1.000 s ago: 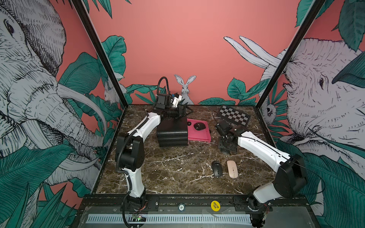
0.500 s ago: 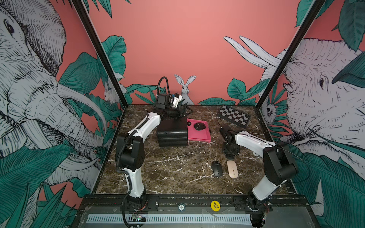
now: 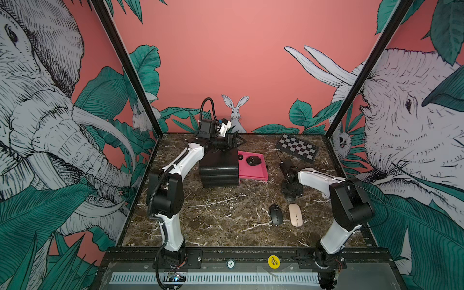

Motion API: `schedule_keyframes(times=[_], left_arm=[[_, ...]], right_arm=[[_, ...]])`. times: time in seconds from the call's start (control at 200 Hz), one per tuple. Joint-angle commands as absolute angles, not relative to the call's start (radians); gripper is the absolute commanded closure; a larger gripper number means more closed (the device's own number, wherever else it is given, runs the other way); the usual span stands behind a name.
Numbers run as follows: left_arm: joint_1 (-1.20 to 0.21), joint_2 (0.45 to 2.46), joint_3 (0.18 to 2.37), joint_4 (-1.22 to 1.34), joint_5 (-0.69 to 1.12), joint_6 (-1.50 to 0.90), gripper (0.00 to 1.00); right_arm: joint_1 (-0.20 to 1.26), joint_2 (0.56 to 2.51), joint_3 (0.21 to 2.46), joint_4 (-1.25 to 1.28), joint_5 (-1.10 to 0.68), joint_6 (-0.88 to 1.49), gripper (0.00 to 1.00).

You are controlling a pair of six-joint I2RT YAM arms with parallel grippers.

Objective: Take the mice out of the drawer
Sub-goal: Place the mouse at the center of the board.

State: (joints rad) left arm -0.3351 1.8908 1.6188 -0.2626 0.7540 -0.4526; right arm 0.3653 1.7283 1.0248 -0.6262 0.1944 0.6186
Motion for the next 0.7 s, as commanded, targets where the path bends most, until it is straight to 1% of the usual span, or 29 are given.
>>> schedule_keyframes(times=[0.0,0.18,0.29,0.335,0.495,0.565,0.63,0.695], left_arm=[[-0.335,1.937,1.588,-0.410,0.697,-0.469,0.04],[-0.335,1.937,1.591,-0.403,0.703,-0.476,0.04],[-0.335,1.932,1.591,-0.408,0.700,-0.475,0.04],[-0.336,1.929,1.591,-0.413,0.698,-0.470,0.04],[-0.334,1.920,1.588,-0.428,0.685,-0.456,0.04],[-0.335,1.918,1.586,-0.428,0.682,-0.455,0.04],[-0.334,1.919,1.588,-0.425,0.682,-0.454,0.04],[-0.335,1.922,1.591,-0.425,0.683,-0.453,0.04]], right_arm=[[0.361,1.709,1.005,-0.632,0.201,0.606,0.24],[0.361,1.632,1.048,-0.664,0.227,0.645,0.14],[0.362,1.610,1.147,-0.706,0.216,0.693,0.12],[0.364,1.571,1.190,-0.714,0.192,0.727,0.10],[0.392,1.593,1.340,-0.681,0.109,0.883,0.09],[0.414,1.653,1.397,-0.647,0.075,0.946,0.09],[0.428,1.695,1.430,-0.591,0.027,1.011,0.10],[0.440,1.736,1.445,-0.512,-0.010,1.073,0.13]])
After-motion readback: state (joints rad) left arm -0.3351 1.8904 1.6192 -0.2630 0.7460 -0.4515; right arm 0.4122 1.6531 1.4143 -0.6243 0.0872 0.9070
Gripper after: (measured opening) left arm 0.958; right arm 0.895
